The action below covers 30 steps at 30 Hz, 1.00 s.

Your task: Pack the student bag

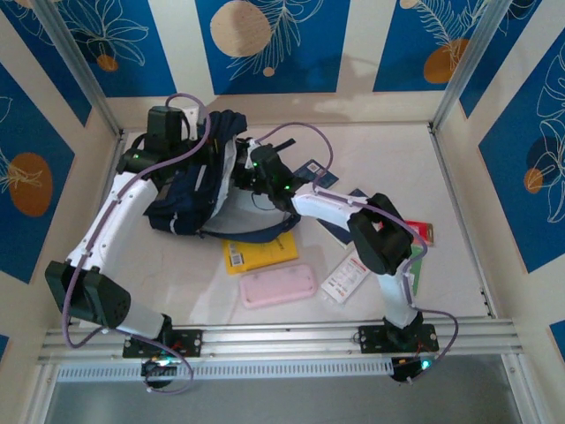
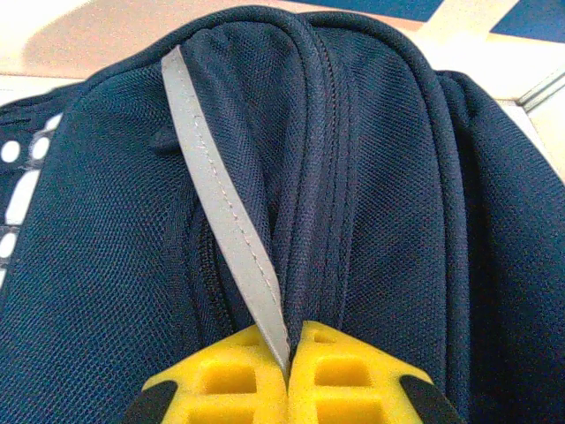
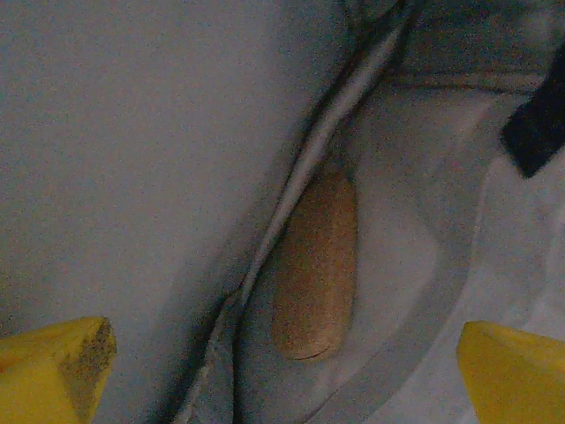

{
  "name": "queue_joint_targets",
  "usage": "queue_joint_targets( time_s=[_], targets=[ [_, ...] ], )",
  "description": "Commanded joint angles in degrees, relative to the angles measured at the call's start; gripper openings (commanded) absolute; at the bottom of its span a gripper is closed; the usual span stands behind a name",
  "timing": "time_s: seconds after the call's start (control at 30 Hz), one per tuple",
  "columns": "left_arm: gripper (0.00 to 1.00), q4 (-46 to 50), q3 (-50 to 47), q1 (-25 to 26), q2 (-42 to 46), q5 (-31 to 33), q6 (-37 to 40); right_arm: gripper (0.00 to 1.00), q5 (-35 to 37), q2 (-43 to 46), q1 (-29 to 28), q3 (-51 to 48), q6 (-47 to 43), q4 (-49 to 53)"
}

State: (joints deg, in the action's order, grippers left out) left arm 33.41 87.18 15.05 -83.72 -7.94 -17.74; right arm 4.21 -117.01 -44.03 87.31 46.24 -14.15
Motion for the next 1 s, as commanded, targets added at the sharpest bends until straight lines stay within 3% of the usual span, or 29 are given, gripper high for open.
queue_joint_targets(
  time_s=[0.0,0.1,0.2,0.27,0.43,0.5,0.6,0.73,0.97],
  targets=[
    [0.00,-7.65,1.31,-0.63,1.81,-1.88,-0.54,0.99,-2.16,1.91,0.22,-1.02,-3.14,0.70],
    [0.00,-6.81,1.70,-0.61,1.37,-1.02,-0.26,0.99,0.31,5.00,0.61,-3.15,-4.14,4.30],
    [0.00,-6.45,1.02,-0.63,1.44,0.25,1.00,0.99,4.53,9.38,2.91,-3.81,-3.81,15.67],
    [0.00,-6.48,0.33,-0.63,1.07,0.39,1.64,1.00,10.65,13.45,3.12,-6.34,-7.41,19.67],
    [0.00,-4.45,0.41,0.24,-3.88,-4.97,1.00,0.97,22.47,29.53,0.43,-20.90,-25.49,12.79],
    [0.07,-3.50,-0.37,2.40,-5.64,-4.81,1.69,0.97,24.74,35.79,0.30,-24.71,-29.14,14.32],
    [0.19,-2.87,-2.56,6.35,-7.43,-2.86,2.71,0.97,22.33,43.38,2.23,-27.94,-26.24,21.35],
    [0.31,-5.63,-7.70,8.06,-7.48,-4.92,-0.13,0.99,13.50,52.67,3.55,-34.13,-24.69,25.24],
    [0.62,-3.64,-14.93,12.56,2.15,-4.08,-0.95,0.99,-4.06,63.59,5.99,-42.28,-17.01,32.04]
  ],
)
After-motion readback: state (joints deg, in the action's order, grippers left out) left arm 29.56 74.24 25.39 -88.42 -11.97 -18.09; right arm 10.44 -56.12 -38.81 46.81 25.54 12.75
